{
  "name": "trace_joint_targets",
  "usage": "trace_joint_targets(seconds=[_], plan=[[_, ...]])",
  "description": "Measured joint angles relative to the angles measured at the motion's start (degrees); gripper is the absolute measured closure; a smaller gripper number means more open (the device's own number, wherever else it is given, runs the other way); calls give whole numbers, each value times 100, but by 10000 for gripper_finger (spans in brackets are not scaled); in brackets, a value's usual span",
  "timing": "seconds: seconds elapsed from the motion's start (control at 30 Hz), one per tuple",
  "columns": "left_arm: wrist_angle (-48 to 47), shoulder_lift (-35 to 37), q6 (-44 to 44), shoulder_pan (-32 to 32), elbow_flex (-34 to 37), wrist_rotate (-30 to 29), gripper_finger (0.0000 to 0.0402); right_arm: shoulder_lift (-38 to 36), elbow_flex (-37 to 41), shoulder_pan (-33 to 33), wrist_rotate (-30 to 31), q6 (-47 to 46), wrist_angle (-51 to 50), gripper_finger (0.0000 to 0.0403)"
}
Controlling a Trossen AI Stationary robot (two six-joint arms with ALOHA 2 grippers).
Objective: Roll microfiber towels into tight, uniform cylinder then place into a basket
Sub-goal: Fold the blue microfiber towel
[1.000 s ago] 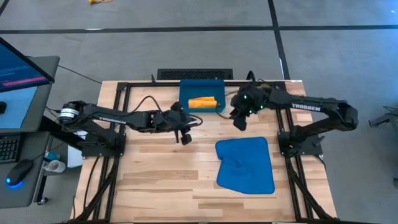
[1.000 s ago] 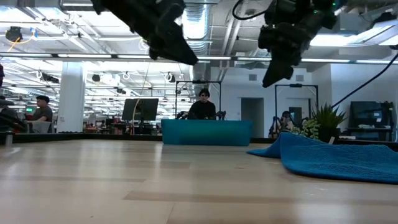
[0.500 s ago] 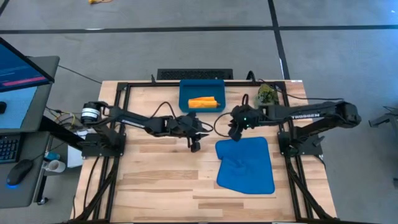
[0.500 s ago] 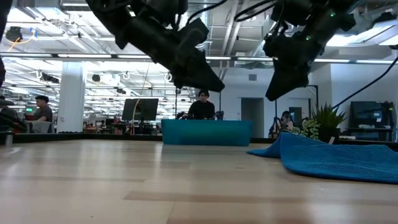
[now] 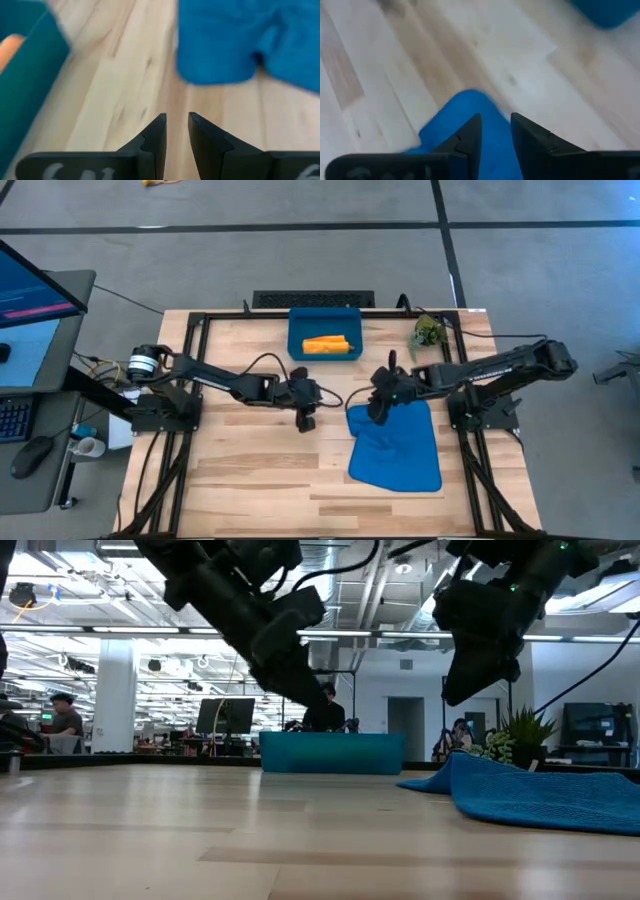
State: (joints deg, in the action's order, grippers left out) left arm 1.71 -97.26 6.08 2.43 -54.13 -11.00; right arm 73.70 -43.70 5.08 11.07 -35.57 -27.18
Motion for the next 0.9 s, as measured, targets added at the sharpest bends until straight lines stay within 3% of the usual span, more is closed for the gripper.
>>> trace_joint_targets(seconds=[0.2,0.47,0.9], plan=[[-1037,329,232,324,1,-694,329,417,14,421,132,44,243,278],[-1990,503,799,867,1,-1686,329,1639,-60,556,118,437,1549,286],[-3034,565,1532,1130,4,-1648,329,2770,-501,531,71,256,1659,310]])
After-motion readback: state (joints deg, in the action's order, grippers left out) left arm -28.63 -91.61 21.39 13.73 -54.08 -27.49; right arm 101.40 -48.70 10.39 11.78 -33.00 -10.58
